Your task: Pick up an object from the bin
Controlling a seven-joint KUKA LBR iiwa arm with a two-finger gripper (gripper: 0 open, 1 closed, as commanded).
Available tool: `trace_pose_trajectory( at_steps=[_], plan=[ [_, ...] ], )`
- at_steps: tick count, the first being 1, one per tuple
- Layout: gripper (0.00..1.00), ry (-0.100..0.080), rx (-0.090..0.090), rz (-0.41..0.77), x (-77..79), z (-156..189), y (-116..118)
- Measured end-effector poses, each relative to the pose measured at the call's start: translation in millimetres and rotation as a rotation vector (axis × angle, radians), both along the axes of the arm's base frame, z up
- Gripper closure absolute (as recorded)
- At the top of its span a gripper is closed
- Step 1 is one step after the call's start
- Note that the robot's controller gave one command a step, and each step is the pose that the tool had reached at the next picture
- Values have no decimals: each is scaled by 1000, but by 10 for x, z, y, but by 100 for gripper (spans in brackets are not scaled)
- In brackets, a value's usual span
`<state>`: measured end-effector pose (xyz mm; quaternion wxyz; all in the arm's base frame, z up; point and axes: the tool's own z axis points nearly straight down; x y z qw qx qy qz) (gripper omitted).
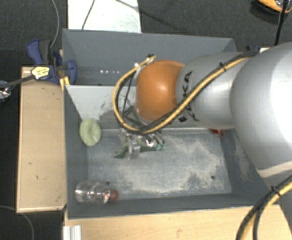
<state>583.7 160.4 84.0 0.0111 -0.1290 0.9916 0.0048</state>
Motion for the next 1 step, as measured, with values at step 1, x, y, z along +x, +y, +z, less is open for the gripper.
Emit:
trace_pose_trajectory(
  at_steps=[1],
  plan=[
    [100, -17, 6, 13, 84, 1663, 50]
  ],
)
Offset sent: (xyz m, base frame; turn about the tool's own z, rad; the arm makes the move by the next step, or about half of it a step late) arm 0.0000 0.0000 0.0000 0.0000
